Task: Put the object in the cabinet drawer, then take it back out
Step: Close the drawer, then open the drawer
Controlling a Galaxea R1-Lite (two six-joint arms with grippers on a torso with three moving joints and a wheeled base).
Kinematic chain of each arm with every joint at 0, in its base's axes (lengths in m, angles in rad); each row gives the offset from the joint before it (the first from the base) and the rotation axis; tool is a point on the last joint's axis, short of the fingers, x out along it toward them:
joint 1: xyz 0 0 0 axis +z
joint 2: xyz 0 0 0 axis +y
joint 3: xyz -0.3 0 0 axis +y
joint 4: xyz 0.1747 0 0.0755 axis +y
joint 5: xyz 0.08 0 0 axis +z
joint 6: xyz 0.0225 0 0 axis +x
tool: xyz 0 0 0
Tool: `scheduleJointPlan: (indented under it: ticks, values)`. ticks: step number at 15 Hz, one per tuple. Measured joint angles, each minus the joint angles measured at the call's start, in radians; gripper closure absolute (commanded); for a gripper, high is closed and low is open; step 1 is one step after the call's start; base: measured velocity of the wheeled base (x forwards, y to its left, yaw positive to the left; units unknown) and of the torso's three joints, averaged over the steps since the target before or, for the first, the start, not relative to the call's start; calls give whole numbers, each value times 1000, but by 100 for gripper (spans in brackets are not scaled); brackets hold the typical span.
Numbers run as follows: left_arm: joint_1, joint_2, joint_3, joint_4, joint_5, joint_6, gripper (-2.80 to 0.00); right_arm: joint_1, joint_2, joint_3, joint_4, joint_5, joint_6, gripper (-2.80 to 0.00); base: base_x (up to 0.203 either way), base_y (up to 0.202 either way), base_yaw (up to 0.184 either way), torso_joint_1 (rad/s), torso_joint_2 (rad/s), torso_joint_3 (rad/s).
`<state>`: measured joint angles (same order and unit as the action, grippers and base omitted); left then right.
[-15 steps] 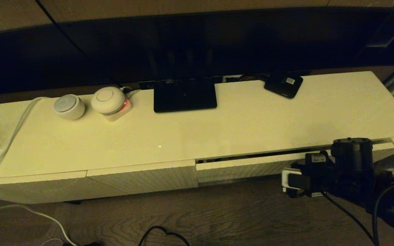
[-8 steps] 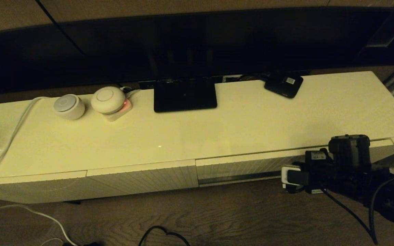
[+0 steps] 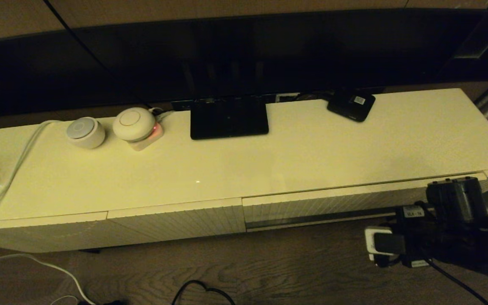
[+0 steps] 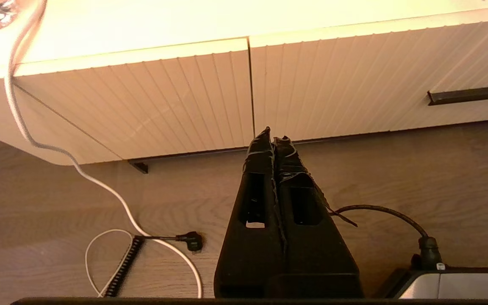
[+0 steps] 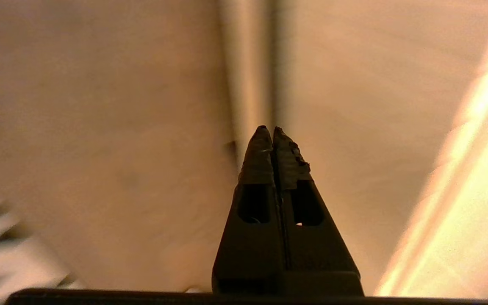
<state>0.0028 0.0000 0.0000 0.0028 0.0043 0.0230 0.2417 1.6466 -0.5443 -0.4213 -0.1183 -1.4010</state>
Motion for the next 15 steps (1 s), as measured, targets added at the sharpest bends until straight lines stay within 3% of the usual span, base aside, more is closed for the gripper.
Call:
scheduleJointPlan:
  ticks: [4, 7, 11, 15]
  values:
    - [0, 0, 0, 0, 0, 0, 0, 18, -174, 170, 190, 8, 3, 0, 0, 0, 0, 0, 0, 0]
    - [0, 0, 0, 0, 0, 0, 0, 51, -217, 270, 183, 41, 6, 0, 0, 0, 0, 0, 0, 0]
    - [0, 0, 0, 0, 0, 0, 0, 61, -192, 291, 162, 67, 9, 0, 0, 0, 0, 0, 0, 0]
    - [0, 0, 0, 0, 0, 0, 0, 62, -89, 271, 17, 71, 11, 0, 0, 0, 0, 0, 0, 0]
